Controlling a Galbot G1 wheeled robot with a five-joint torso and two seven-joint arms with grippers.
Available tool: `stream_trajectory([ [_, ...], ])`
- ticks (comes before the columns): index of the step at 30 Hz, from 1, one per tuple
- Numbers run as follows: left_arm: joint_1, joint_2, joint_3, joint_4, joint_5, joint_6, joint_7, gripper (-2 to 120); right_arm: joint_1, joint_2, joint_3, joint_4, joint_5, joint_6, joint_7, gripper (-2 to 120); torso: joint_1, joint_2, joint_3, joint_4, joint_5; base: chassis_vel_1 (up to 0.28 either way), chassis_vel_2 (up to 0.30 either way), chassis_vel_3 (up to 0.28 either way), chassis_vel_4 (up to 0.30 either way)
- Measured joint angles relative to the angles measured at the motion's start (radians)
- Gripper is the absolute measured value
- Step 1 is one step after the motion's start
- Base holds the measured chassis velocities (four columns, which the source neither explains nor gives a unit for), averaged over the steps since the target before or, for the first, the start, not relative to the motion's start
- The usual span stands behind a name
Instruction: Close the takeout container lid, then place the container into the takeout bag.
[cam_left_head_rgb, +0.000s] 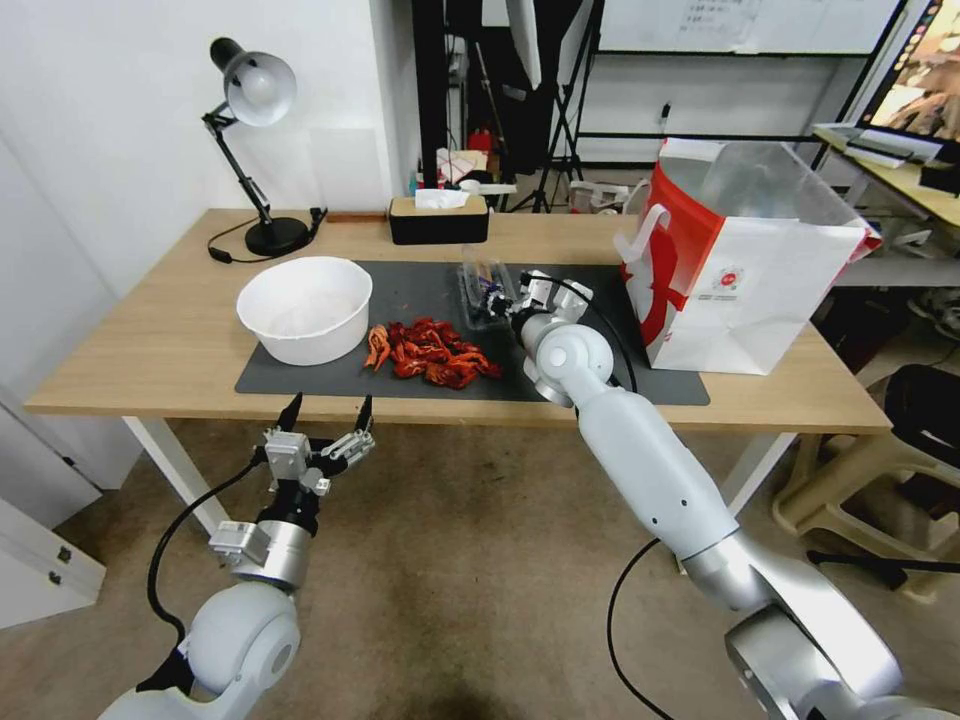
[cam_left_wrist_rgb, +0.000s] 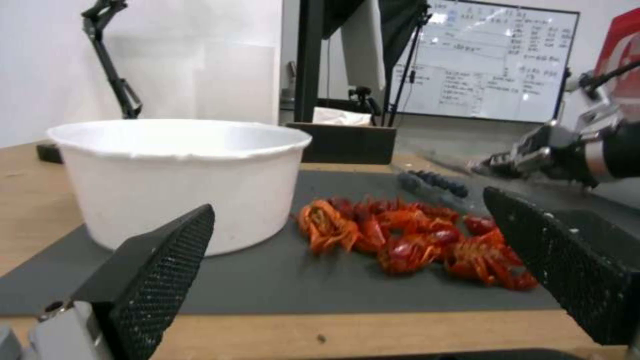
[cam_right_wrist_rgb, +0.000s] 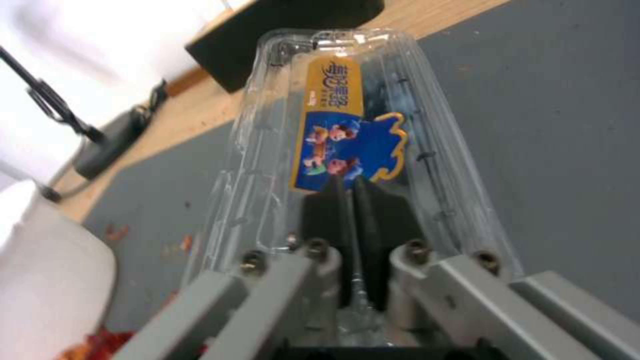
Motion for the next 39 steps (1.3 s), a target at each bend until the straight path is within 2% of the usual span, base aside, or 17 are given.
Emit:
stream_trajectory([
  [4, -0.018, 0.026, 0.004, -0.016, -0.042, 0.012, 0.011, 100, 0.009, -0.009, -0.013, 0.0, -0.014, -0.026, 0.001, 0, 0.0, 0.0, 0.0, 0.0, 0.0, 0.0, 0.0, 0.0, 0.0],
  [11, -0.07, 0.086, 0.032, -0.042, -0.151, 0.014, 0.082, 100, 0.019, -0.017, -0.031, -0.001, -0.032, -0.066, -0.006, 0, 0.0, 0.0, 0.0, 0.0, 0.0, 0.0, 0.0, 0.0, 0.0],
  [13, -0.11, 0.113, 0.052, -0.053, -0.231, 0.015, 0.124, 100, 0.024, -0.02, -0.042, -0.002, -0.043, -0.075, -0.008, 0, 0.0, 0.0, 0.0, 0.0002, 0.0, 0.0, 0.0, 0.0, 0.0],
  [15, -0.126, 0.121, 0.057, -0.055, -0.258, 0.015, 0.138, 100, 0.025, -0.02, -0.046, -0.002, -0.048, -0.077, -0.008, 0, 0.0, 0.0, 0.0, 0.0, 0.0, 0.0, 0.0, 0.0, 0.0],
  [18, -0.215, 0.157, 0.08, -0.061, -0.383, 0.034, 0.182, 100, 0.025, -0.021, -0.057, -0.003, -0.064, -0.084, -0.008, 0, 0.0, 0.0, 0.0, 0.0001, 0.0, 0.0, 0.0, 0.0, 0.0],
  [19, -0.215, 0.157, 0.08, -0.061, -0.383, 0.034, 0.182, 100, 0.025, -0.021, -0.057, -0.003, -0.064, -0.084, -0.008, 0, 0.0, 0.0, 0.0, 0.0001, 0.0, 0.0, 0.0, 0.0, 0.0],
  [22, -0.349, 0.19, 0.109, -0.064, -0.558, 0.087, 0.193, 100, 0.029, -0.02, -0.066, -0.006, -0.074, -0.088, -0.009, 0, 0.0, 0.0, 0.0, -0.0006, 0.0, 0.0, 0.0, 0.0, 0.0],
  [23, -0.349, 0.19, 0.109, -0.064, -0.558, 0.087, 0.193, 100, 0.029, -0.02, -0.066, -0.006, -0.074, -0.088, -0.009, 0, 0.0, 0.0, 0.0, -0.0006, 0.0, 0.0, 0.0, 0.0, 0.0],
  [24, -0.389, 0.203, 0.111, -0.063, -0.62, 0.11, 0.194, 100, 0.037, -0.013, -0.076, -0.014, -0.076, -0.088, -0.015, 0, 0.0, 0.0, 0.0, -0.0007, -0.0001, 0.0, 0.0, 0.0, 0.0],
  [27, -0.416, 0.212, 0.111, -0.061, -0.656, 0.125, 0.194, 100, 0.044, -0.005, -0.084, -0.02, -0.078, -0.088, -0.02, 0, 0.0, 0.0, 0.0, -0.0003, -0.0001, 0.0, 0.0, 0.0, 0.0],
  [30, -0.505, 0.228, 0.122, -0.033, -0.733, 0.172, 0.194, 100, 0.061, 0.017, -0.098, -0.034, -0.081, -0.088, -0.029, 0, 0.0, 0.0, 0.0, 0.0007, -0.0003, 0.0, 0.0, 0.0, 0.0],
  [31, -0.581, 0.23, 0.149, 0.001, -0.782, 0.194, 0.192, 100, 0.072, 0.031, -0.103, -0.047, -0.084, -0.088, -0.029, 0, 0.0, 0.0, 0.0, 0.0005, -0.0001, 0.0, 0.0, 0.0, 0.0],
  [35, -0.669, 0.221, 0.199, 0.04, -0.818, 0.207, 0.189, 100, 0.075, 0.033, -0.109, -0.05, -0.097, -0.088, -0.025, 0, 0.0, 0.0, 0.0, -0.0004, 0.0001, 0.0, 0.0, 0.0, 0.0],
  [39, -0.723, 0.197, 0.25, 0.069, -0.827, 0.214, 0.186, 100, 0.069, 0.026, -0.114, -0.045, -0.108, -0.093, -0.018, 0, 0.0, 0.0, 0.0, 0.0002, 0.0001, 0.0, 0.0, 0.0, 0.0],
])
